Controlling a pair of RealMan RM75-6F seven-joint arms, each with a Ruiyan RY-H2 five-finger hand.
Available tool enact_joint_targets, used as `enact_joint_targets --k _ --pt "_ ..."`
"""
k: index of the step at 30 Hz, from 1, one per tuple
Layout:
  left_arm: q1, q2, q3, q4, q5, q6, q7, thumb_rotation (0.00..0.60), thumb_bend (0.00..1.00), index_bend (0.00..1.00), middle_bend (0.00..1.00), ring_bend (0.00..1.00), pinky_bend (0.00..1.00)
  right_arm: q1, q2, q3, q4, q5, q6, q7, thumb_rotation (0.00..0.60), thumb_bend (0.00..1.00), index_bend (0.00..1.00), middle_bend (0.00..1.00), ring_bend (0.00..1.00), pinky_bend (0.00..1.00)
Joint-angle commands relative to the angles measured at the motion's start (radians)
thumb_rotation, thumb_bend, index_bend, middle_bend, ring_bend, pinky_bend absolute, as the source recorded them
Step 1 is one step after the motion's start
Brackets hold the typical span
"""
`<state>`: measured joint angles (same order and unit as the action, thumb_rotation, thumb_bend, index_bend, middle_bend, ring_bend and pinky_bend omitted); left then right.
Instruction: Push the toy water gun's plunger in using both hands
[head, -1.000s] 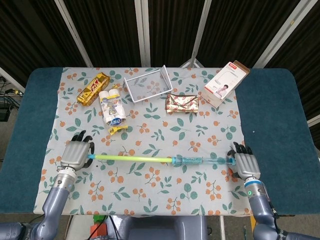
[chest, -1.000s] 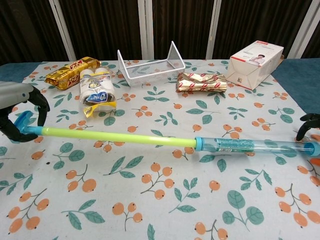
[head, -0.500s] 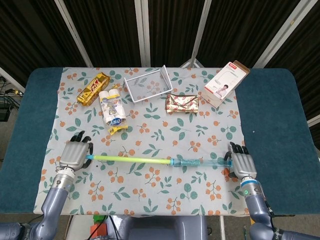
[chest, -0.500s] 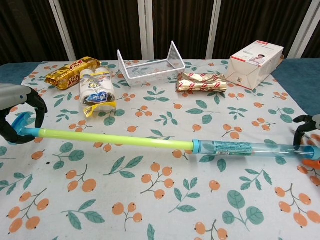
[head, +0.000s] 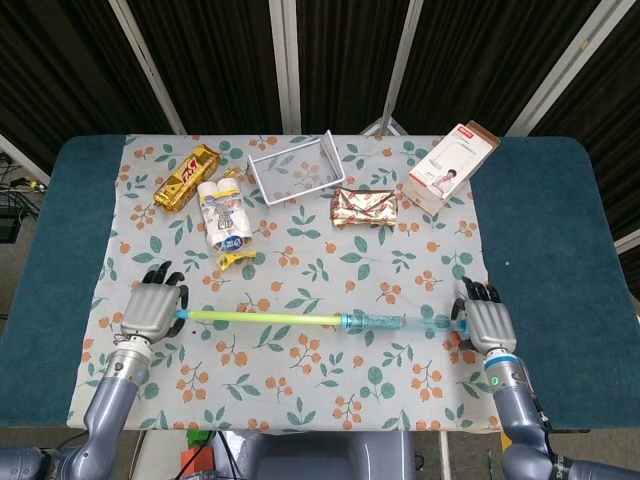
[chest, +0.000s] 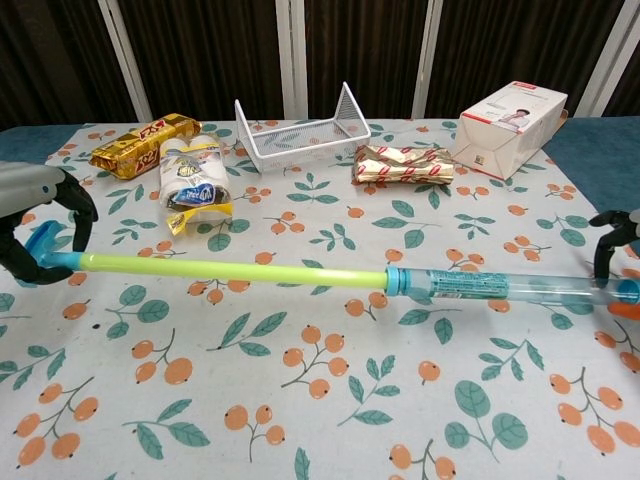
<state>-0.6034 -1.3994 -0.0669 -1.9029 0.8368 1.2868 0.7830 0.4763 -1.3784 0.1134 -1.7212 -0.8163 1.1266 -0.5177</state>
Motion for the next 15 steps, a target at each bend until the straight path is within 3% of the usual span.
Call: enact_joint_targets --k 1,15 --pt "-0.003 -0.006 0.0 -0.012 0.009 0.004 0.005 0.6 0.5 0.61 0.21 0.05 0.16 0.006 0.008 0.005 -0.02 0.0 0.0 0.0 0.6 0.38 0.6 0.01 0.0 0.0" --pt "-0.023 -0.058 -0.011 -0.039 0.005 0.022 0.043 0.6 0.5 0.61 0.21 0.05 0.16 0.023 0.03 0.008 -0.105 -0.023 0.023 -0.015 0.6 0.38 0.61 0.02 0.0 0.0"
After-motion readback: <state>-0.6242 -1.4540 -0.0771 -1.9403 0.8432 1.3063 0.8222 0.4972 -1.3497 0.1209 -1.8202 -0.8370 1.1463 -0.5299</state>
